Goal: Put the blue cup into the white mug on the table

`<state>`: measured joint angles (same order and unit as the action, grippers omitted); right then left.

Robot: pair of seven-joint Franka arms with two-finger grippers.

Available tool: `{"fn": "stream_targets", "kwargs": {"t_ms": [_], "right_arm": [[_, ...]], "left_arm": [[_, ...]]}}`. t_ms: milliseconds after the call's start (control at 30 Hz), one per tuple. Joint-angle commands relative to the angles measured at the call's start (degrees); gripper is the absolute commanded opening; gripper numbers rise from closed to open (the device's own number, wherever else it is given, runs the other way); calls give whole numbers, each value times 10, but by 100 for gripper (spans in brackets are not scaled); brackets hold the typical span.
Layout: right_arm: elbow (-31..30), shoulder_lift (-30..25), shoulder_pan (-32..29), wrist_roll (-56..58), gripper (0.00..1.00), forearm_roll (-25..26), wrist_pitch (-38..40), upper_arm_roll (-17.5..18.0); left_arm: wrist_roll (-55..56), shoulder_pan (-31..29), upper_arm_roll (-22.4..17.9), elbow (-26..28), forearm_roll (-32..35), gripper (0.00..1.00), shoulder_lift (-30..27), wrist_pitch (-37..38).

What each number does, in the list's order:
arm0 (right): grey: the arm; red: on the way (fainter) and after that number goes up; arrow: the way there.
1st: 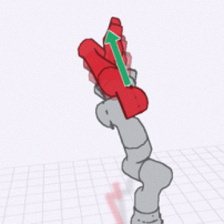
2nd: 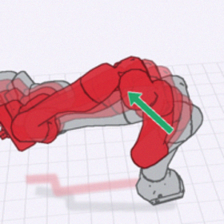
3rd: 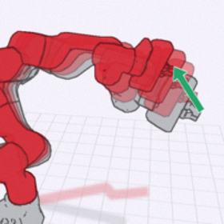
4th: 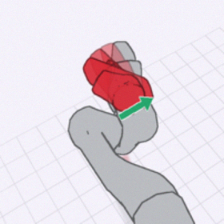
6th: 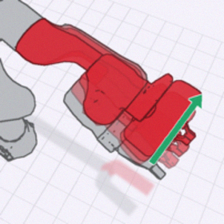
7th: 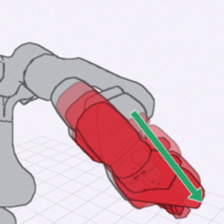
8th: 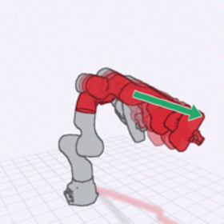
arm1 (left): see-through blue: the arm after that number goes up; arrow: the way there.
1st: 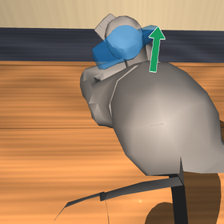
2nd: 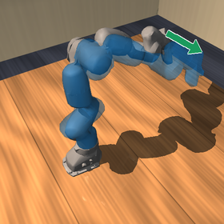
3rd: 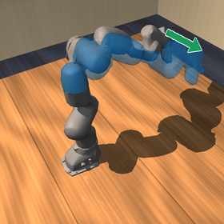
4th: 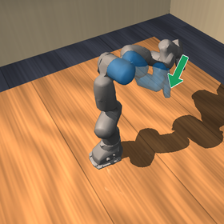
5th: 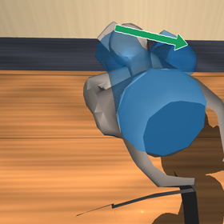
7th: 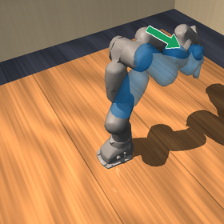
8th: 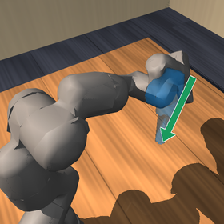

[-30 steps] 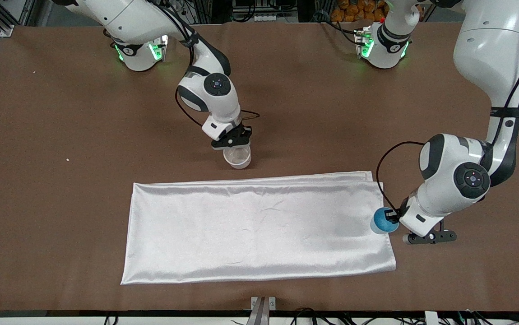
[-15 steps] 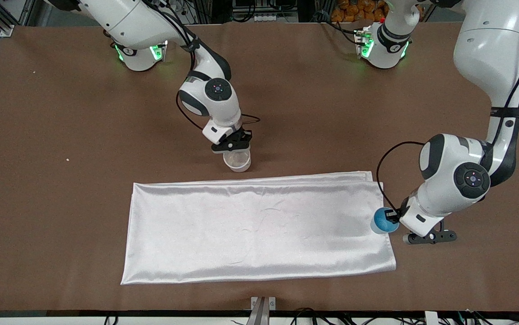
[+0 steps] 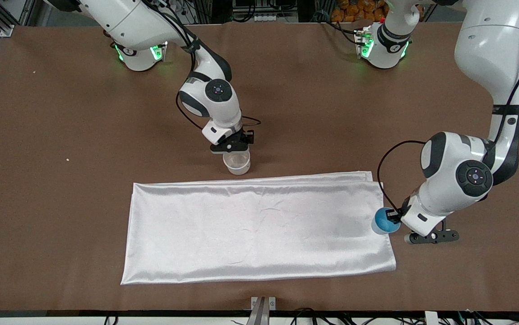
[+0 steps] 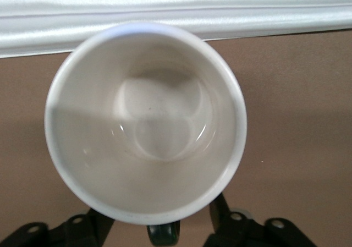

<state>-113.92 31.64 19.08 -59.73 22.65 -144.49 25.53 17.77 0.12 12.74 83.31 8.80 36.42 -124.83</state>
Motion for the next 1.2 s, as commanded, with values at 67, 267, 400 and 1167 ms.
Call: {"fn": "stream_targets", "kwargs": {"t_ms": [67,267,400,1167], "right_arm": [[10,-17,5,-21,100,13,25,2],[9,-61,2,-17,100,11,63,12],[10,-90,-17,-13,100,9,97,29],[107,-129,-99,427,100,-204,214,-151]], "left_arm": [[3,9,7,6,17,0,-37,33],[4,22,20,5,17,0,-50,49],[7,38,21,5,17,0,-58,64],[196,232,19,5,14,0,-80,105]]}}
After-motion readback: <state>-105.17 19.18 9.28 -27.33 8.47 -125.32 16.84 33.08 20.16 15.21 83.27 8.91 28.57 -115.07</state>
